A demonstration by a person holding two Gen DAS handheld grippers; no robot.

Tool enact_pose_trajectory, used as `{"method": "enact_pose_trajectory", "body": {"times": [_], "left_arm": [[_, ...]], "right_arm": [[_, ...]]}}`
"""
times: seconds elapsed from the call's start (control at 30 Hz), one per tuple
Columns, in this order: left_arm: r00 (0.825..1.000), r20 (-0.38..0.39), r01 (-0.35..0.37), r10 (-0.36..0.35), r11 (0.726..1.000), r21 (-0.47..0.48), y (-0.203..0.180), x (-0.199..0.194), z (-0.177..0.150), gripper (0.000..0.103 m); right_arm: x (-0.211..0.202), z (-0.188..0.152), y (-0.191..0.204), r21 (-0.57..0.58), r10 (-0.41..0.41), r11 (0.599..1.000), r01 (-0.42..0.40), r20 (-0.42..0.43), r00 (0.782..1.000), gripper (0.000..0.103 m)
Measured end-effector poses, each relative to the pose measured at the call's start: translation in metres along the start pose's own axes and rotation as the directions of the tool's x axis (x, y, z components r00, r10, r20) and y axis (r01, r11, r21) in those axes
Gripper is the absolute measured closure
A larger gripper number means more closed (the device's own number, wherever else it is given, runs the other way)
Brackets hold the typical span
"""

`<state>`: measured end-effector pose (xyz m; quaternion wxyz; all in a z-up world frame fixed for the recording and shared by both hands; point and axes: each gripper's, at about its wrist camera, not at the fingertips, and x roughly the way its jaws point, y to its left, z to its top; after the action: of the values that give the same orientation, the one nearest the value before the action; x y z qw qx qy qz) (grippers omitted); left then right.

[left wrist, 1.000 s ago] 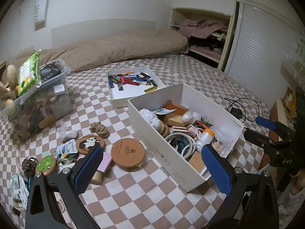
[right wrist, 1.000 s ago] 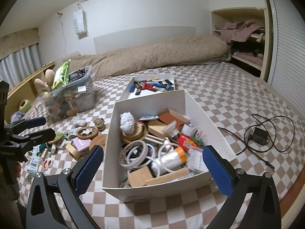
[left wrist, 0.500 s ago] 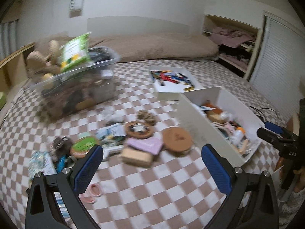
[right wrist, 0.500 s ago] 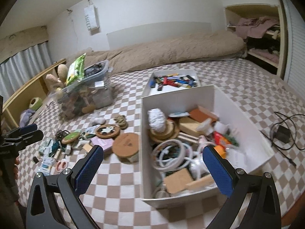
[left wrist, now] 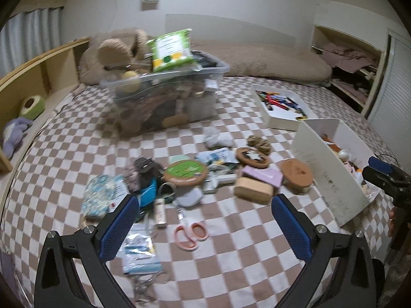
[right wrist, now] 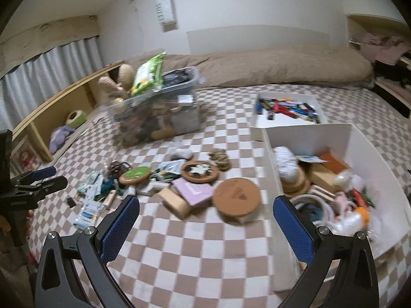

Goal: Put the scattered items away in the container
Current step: 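Withdraw both open tools from the box back toward the scattered items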

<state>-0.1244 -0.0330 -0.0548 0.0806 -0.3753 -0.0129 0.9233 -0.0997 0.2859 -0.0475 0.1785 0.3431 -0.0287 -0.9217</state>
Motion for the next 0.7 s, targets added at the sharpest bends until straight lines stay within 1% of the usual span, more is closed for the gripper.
{"method": "enact_pose_trajectory", "body": {"times": [0.17,0.33,0.47,0.7], "left_arm": [[0.999,-0.014,-0.046,0.046,0.998,-0.034,0.029,-0.002,-0.012,0.000],[0.997,-0.033,-0.077,0.074,0.994,-0.075,0.054,0.001,-0.025,0.000],[0.993,-0.070,-0.106,0.100,0.990,-0.093,0.069,0.007,-0.041,0.000],[0.983,-0.149,-0.121,0.103,0.986,-0.118,0.083,0.024,-0.067,0.000]], "right_arm": [[0.014,0.000,0.025,-0.036,0.034,0.999,-0.035,-0.017,0.999,0.000],[0.029,-0.006,0.042,-0.074,0.056,0.996,-0.059,-0.049,0.997,0.000],[0.042,-0.014,0.050,-0.088,0.066,0.993,-0.073,-0.081,0.995,0.000],[0.067,-0.036,0.060,-0.101,0.084,0.990,-0.100,-0.147,0.986,0.000]]}}
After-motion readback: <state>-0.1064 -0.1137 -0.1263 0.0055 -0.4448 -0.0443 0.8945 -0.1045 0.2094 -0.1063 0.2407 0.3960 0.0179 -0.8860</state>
